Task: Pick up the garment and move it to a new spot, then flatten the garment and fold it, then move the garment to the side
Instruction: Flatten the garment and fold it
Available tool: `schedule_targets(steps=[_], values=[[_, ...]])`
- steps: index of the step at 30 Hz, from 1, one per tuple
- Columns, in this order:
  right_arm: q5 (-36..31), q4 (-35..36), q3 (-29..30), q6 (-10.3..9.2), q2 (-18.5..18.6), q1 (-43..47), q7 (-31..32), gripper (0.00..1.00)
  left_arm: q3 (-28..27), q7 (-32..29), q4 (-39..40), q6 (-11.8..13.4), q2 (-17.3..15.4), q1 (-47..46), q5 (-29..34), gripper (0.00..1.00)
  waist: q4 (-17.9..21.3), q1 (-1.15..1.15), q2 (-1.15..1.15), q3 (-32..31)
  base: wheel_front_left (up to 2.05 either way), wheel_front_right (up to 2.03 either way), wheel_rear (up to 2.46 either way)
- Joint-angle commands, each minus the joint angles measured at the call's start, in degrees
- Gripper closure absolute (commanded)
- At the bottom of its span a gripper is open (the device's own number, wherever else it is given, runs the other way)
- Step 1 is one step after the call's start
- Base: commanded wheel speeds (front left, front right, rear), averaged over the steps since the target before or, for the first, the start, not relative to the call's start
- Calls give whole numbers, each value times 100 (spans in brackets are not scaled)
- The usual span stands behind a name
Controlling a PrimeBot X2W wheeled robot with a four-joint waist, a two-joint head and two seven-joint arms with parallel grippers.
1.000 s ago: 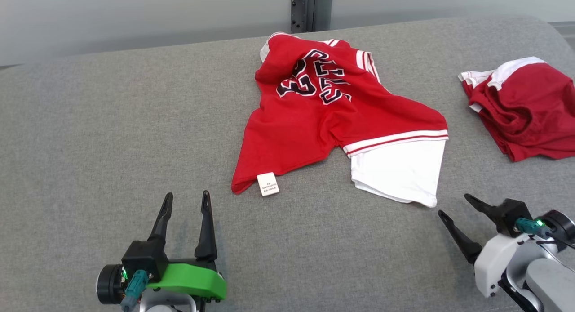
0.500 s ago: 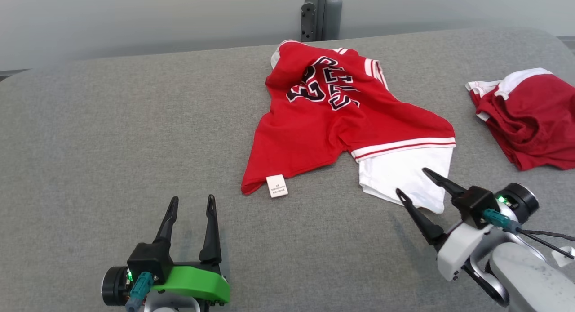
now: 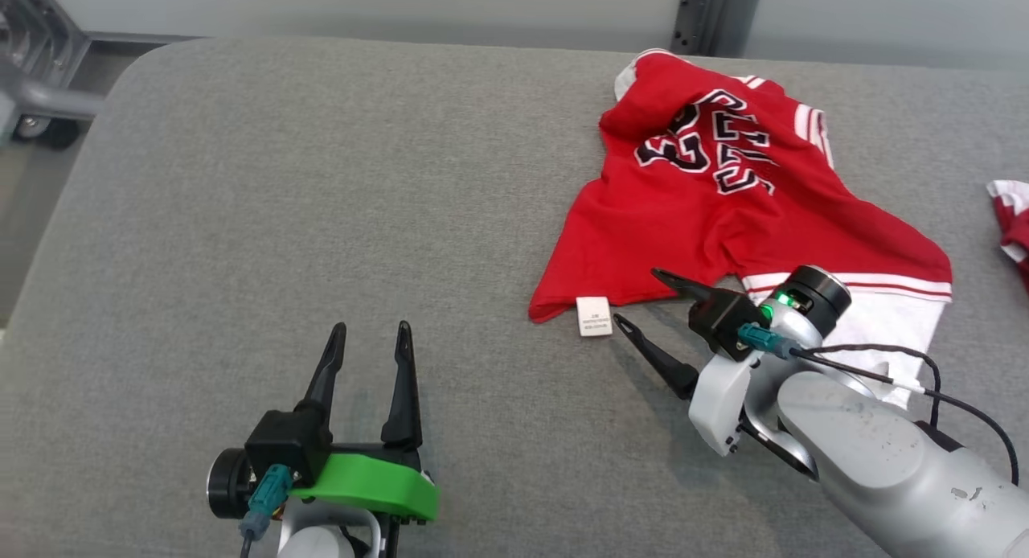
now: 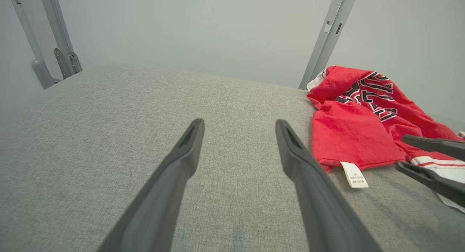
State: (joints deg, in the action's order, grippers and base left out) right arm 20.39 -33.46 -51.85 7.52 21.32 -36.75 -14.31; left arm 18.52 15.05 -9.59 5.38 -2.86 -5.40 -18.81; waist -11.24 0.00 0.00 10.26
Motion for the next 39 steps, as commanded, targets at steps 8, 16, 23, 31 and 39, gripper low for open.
schedule_targets(steps=[8, 16, 23, 31, 39], values=[[272, -801, -684, -6, 56, -597, -75, 0, 155, 17, 99, 172, -9, -102, -242, 0, -987, 0, 0, 390, 0, 0, 0], [38, -1589, -1188, -7, -61, -1139, -40, 0, 245, 17, 135, 242, -8, -166, -338, 0, -1107, 0, 0, 473, 0, 0, 0], [177, -2157, -1287, -7, -255, -1375, 3, 100, 242, 17, 121, 266, -9, -169, -394, 0, -1142, 0, 0, 470, 0, 0, 0], [137, -1501, -575, -6, -543, -1817, -88, 100, 191, 17, 134, 255, -9, -179, -362, 0, -1043, 0, 0, 499, 0, 0, 0], [291, -1464, -225, -6, -1007, -1686, -88, 100, 299, 17, 88, 230, -9, -257, -384, 0, -1110, 0, 0, 498, 0, 0, 0]])
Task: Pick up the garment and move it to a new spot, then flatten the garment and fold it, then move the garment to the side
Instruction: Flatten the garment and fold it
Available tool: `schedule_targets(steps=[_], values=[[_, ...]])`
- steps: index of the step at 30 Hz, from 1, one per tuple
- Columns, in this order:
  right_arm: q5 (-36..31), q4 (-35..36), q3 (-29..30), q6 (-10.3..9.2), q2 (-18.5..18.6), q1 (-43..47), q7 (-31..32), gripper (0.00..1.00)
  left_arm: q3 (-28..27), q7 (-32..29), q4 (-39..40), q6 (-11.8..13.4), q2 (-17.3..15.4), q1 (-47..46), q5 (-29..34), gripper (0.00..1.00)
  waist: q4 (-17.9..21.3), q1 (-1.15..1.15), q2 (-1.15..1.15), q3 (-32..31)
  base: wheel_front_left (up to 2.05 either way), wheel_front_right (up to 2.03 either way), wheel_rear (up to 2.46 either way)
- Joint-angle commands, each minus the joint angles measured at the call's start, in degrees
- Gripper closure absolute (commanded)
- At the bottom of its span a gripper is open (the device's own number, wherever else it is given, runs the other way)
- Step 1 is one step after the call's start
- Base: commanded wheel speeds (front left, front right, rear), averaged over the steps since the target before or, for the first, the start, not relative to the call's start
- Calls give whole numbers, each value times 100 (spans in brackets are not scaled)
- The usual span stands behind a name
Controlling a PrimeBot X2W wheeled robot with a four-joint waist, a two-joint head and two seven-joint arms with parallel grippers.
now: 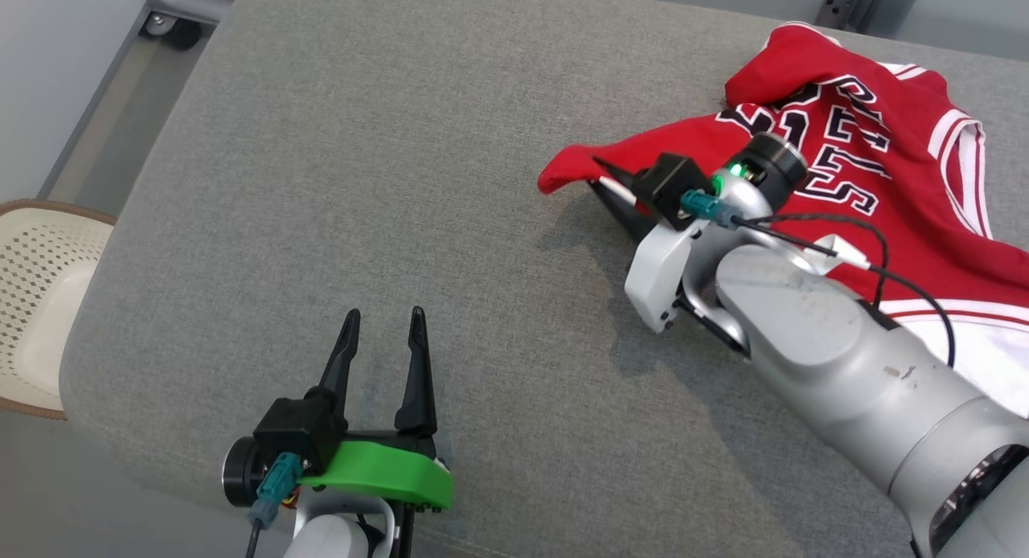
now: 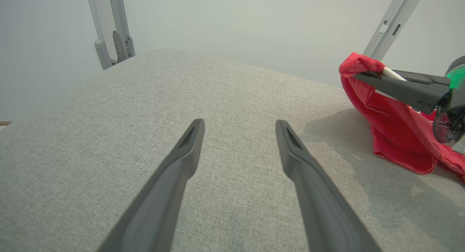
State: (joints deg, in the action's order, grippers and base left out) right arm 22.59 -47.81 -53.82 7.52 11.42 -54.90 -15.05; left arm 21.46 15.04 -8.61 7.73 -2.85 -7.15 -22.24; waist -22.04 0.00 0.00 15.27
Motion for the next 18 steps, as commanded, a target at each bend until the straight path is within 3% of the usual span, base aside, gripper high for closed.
schedule_targets(steps=[1, 2, 3, 4, 5, 6, 12, 18], values=[[165, -96, -100, -6, -51, 191, -14, 100, 8, 18, -14, -2, -11, -78, -53, 0, -49, 0, 0, -3, 0, 0, 0], [257, -132, -163, -6, -63, 203, -15, 100, 14, 18, -23, -2, -10, -76, -55, 0, -71, 0, 0, -3, 0, 0, 0], [376, -146, -264, -6, -77, 223, -15, 88, 19, 18, -30, -5, -10, -77, -57, 0, -90, 0, 0, -3, 0, 0, 0], [509, -172, -382, -6, -85, 283, -15, 67, 20, 18, -36, -7, -11, -80, -59, 0, -106, 0, 0, -4, 0, 0, 0], [631, -179, -517, -6, -85, 340, -15, 22, 17, 18, -40, -7, -10, -84, -62, 0, -117, 0, 0, -6, 0, 0, 0], [790, -143, -671, -5, -81, 371, -15, 0, 10, 18, -42, -4, -10, -84, -65, 0, -121, 0, 0, -8, 0, 0, 0], [1409, 144, -1431, -6, 294, 186, -15, 0, -84, 18, -33, 7, -10, -33, 4, 0, 28, 0, 0, -55, 0, 0, 0], [1221, 98, -1850, -6, 651, 245, -15, 0, -106, 18, -48, -23, -11, 44, 80, 0, 265, 0, 0, -161, 0, 0, 0]])
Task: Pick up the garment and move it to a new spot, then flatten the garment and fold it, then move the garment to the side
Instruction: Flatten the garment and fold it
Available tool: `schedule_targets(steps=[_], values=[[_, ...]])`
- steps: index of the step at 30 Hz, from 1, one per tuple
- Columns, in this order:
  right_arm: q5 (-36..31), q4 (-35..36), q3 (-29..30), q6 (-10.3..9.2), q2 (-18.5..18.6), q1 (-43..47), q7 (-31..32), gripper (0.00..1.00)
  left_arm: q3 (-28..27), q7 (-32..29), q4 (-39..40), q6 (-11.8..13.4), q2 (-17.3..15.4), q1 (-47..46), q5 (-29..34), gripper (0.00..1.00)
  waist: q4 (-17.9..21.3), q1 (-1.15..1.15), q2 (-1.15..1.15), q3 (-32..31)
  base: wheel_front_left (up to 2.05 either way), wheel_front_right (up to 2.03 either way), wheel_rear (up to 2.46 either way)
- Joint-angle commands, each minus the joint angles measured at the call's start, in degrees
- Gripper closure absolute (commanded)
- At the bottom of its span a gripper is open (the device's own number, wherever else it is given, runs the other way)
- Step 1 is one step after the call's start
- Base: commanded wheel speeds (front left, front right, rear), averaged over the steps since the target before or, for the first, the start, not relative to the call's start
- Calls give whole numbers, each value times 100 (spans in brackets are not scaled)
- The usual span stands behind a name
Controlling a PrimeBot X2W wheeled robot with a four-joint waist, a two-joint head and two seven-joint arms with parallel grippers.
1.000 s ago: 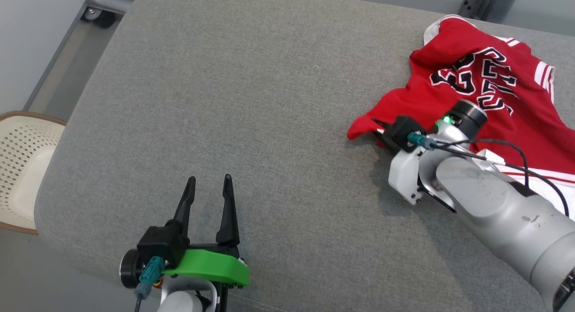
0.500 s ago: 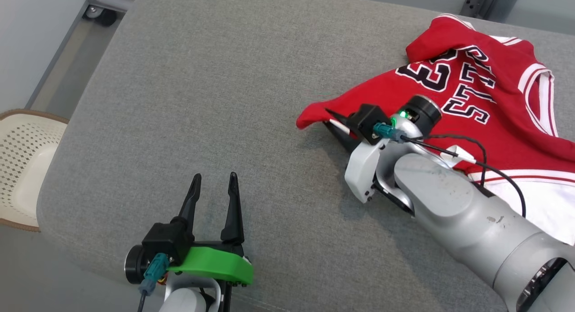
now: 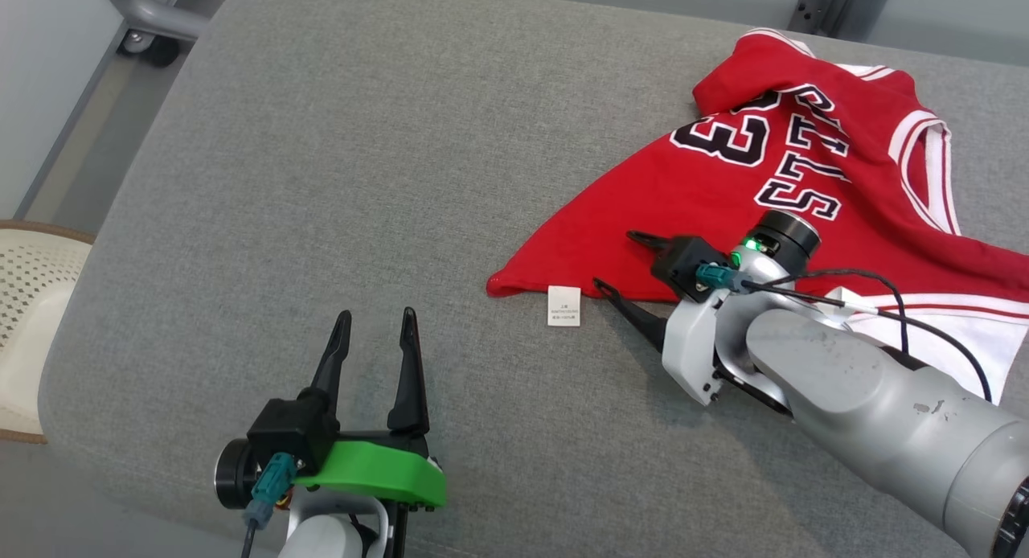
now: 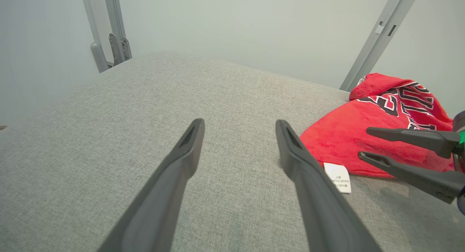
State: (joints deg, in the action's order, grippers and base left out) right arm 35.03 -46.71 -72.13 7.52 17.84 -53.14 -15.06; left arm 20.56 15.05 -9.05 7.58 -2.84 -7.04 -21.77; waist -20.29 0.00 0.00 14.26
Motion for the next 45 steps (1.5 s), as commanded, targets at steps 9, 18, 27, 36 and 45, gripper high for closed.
schedule_targets(steps=[9, 18, 27, 36, 45], values=[[-567, 170, -131, -6, 215, 451, 163, 0, -9, 17, -61, -82, -12, 60, 103, 0, 185, 0, 0, -102, 0, 0, 0], [-947, -478, -136, -7, 67, 240, 329, 15, 50, 16, -98, -98, -12, 52, 97, 0, 65, 0, 0, -90, 0, 0, 0], [-915, -793, -133, -7, -3, 74, 150, 100, -48, 16, -79, -40, -12, 115, 116, 0, 32, 0, 0, -144, 0, 0, 0], [-1038, 132, -64, -7, 525, 208, -12, 100, -180, 17, -31, -62, -12, 216, 161, 0, 537, 0, 0, -270, 0, 0, 0], [-1167, 720, 82, -7, 699, 754, -14, 100, -242, 17, -45, -105, -13, 145, 269, 0, 1002, 0, 0, -217, 0, 0, 0]])
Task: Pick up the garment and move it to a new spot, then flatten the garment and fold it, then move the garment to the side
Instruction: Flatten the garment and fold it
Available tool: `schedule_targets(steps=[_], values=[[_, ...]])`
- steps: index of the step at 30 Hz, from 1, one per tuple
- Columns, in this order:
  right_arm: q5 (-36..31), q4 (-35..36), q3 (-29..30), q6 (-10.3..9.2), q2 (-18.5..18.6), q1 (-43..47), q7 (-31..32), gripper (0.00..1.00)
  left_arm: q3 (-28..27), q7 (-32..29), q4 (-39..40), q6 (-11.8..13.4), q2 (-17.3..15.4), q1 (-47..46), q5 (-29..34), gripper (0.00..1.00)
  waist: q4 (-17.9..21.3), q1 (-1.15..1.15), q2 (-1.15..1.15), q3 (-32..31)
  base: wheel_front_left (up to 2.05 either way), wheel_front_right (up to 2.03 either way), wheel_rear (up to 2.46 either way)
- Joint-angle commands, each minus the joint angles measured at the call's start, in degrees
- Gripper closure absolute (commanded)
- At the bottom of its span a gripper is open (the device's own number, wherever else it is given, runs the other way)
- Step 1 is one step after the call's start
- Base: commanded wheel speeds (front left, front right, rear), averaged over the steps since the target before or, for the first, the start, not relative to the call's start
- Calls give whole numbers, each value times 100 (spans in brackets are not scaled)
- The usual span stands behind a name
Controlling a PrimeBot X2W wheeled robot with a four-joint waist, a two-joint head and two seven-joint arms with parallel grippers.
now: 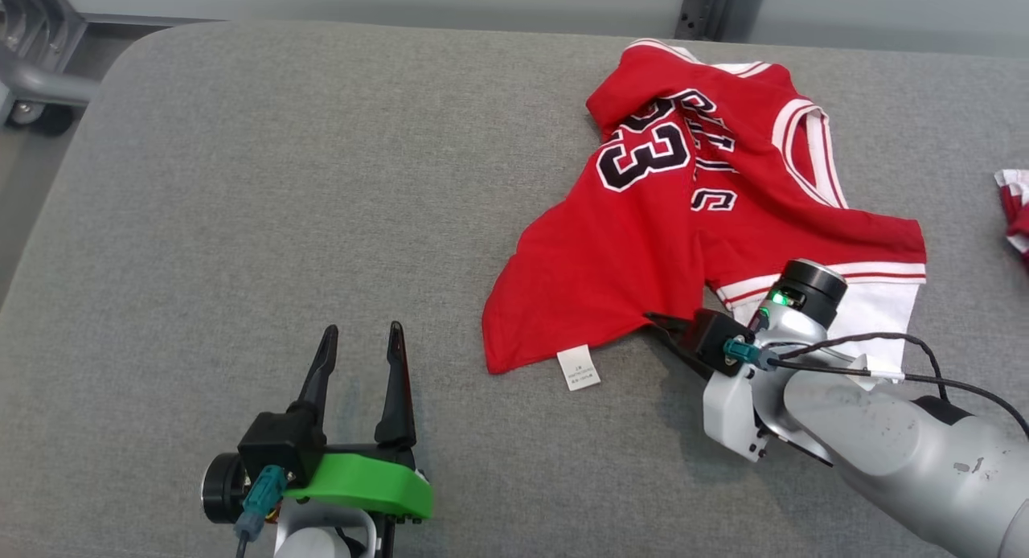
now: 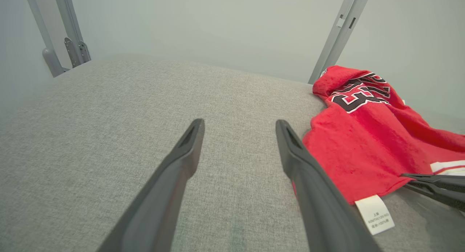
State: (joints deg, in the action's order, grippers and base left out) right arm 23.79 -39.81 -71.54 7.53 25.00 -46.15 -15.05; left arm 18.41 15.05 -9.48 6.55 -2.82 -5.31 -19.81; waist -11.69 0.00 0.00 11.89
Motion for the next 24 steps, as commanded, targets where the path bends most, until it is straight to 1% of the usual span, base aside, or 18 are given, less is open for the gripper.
schedule_targets(steps=[1, 3, 4, 5, 6, 10, 14, 17, 19, 24], values=[[-67, 62, 66, -8, -48, 107, -14, 100, -35, 17, -12, -8, -15, -40, 78, 0, 185, 0, 0, 21, 0, 0, 0], [-117, 111, 170, -7, -90, 208, -14, 100, -52, 17, -23, -11, -15, -58, 88, 0, 262, 0, 0, 14, 0, 0, 0], [-143, 160, 260, -8, -116, 250, -15, 82, -63, 17, -23, -8, -15, -63, 93, 0, 298, 0, 0, 9, 0, 0, 0], [-181, 219, 343, -7, -142, 293, -15, 53, -78, 17, -31, -14, -15, -71, 114, 0, 335, 0, 0, -1, 0, 0, 0], [-206, 290, 430, -7, -162, 372, -15, 0, -94, 16, -43, -29, -16, -75, 124, 0, 371, 0, 0, -14, 0, 0, 0], [-284, 607, 873, -8, -138, 737, -16, 0, -138, 17, -67, -64, -15, -56, 173, 0, 521, 0, 0, -95, 0, 0, 0], [-391, 965, 1675, -7, -117, 1345, -15, 0, -201, 16, -75, -118, -15, -36, 241, 0, 700, 0, 0, -195, 0, 0, 0], [-513, 1296, 2462, -8, -154, 1847, -15, 0, -259, 17, -72, -135, -17, -1, 311, 0, 852, 0, 0, -267, 0, 0, 0], [-633, 1505, 3085, -7, -224, 2222, -15, 0, -285, 17, -62, -161, -20, 25, 354, 0, 957, 0, 0, -319, 0, 0, 0], [-1009, 2032, 4689, -7, -664, 3047, -15, 0, -372, 16, -32, -231, -43, 106, 440, 0, 1212, 0, 0, -456, 0, 0, 0]])
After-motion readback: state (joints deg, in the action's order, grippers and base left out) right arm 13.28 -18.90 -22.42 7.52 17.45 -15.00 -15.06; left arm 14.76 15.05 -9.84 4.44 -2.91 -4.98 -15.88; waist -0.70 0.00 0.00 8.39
